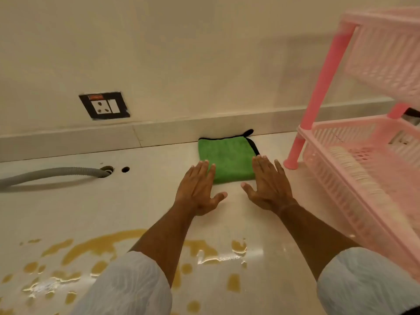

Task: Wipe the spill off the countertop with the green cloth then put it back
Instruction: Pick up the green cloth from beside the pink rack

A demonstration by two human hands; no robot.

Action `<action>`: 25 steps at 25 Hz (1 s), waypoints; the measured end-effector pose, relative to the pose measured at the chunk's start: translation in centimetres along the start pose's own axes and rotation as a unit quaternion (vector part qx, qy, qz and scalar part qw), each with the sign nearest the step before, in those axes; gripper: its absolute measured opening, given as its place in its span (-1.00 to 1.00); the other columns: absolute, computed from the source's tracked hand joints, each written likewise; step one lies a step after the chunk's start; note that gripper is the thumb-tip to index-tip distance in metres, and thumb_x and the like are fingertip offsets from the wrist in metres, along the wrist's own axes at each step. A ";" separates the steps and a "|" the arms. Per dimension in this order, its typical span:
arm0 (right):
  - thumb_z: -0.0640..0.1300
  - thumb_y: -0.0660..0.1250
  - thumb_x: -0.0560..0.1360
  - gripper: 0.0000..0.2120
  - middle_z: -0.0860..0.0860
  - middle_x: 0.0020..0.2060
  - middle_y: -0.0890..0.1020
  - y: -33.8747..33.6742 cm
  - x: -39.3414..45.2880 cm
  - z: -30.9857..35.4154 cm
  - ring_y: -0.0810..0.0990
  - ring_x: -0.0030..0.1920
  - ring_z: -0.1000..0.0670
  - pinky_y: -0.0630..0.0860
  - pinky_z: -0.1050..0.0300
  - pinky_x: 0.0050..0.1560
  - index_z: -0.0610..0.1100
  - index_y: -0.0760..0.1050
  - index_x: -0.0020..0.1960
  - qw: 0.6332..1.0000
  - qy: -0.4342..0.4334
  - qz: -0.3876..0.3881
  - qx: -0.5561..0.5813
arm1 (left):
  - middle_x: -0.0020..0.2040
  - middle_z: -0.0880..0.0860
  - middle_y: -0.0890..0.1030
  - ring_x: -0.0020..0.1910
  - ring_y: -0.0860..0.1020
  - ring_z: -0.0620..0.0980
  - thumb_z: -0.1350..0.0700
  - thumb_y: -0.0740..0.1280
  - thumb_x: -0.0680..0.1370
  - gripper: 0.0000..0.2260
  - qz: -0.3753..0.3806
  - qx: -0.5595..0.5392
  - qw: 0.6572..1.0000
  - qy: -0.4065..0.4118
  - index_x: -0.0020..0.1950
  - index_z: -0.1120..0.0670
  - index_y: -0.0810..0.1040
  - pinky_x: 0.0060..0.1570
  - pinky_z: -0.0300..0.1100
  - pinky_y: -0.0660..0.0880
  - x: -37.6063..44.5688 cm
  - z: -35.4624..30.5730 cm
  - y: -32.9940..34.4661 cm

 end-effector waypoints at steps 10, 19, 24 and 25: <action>-0.21 0.27 0.38 -0.67 -0.14 0.08 0.66 0.6 2.5 -1.5 0.60 0.06 -0.20 0.55 -0.06 0.12 -0.21 0.59 0.12 0.998 0.015 0.026 0.062 | 0.04 0.13 0.55 0.03 0.49 0.12 0.14 0.25 0.51 -0.79 0.004 -0.023 1.000 0.004 0.12 0.15 0.51 -0.01 0.02 0.50 3.5 0.4 0.3; -0.25 0.26 0.48 -0.80 -0.09 -0.04 0.64 0.5 3.6 -2.0 0.62 -0.05 -0.14 0.59 0.00 -0.04 -0.15 0.60 0.04 0.999 -0.015 0.035 0.015 | -0.04 0.14 0.60 -0.08 0.56 0.17 0.20 0.23 0.54 -0.83 -0.043 -0.067 0.997 -0.016 0.04 0.17 0.59 -0.08 0.07 0.55 4.7 1.8 -2.3; -0.28 0.20 0.54 -0.81 -0.11 -0.08 0.64 -0.6 3.7 -1.7 0.63 -0.10 -0.14 0.49 0.05 -0.16 -0.17 0.57 0.04 1.000 -0.007 0.016 0.005 | -0.05 0.15 0.63 -0.08 0.57 0.15 0.20 0.26 0.54 -0.83 -0.065 -0.088 0.994 -0.019 0.04 0.16 0.62 -0.06 0.04 0.53 4.6 2.5 -4.2; -0.28 0.20 0.55 -0.81 -0.12 -0.09 0.65 -1.2 3.8 -1.6 0.63 -0.11 -0.15 0.47 0.05 -0.18 -0.17 0.58 0.03 1.000 -0.005 0.010 0.014 | -0.05 0.15 0.64 -0.08 0.57 0.16 0.19 0.28 0.54 -0.84 -0.069 -0.100 0.992 -0.027 0.03 0.16 0.63 -0.08 0.02 0.51 4.5 2.8 -4.6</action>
Point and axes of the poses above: each hand's wrist, its own x-axis towards the middle knuckle, its own y-axis out of the palm, z = x × y, the point moved 7 cm from there along x, towards the middle knuckle
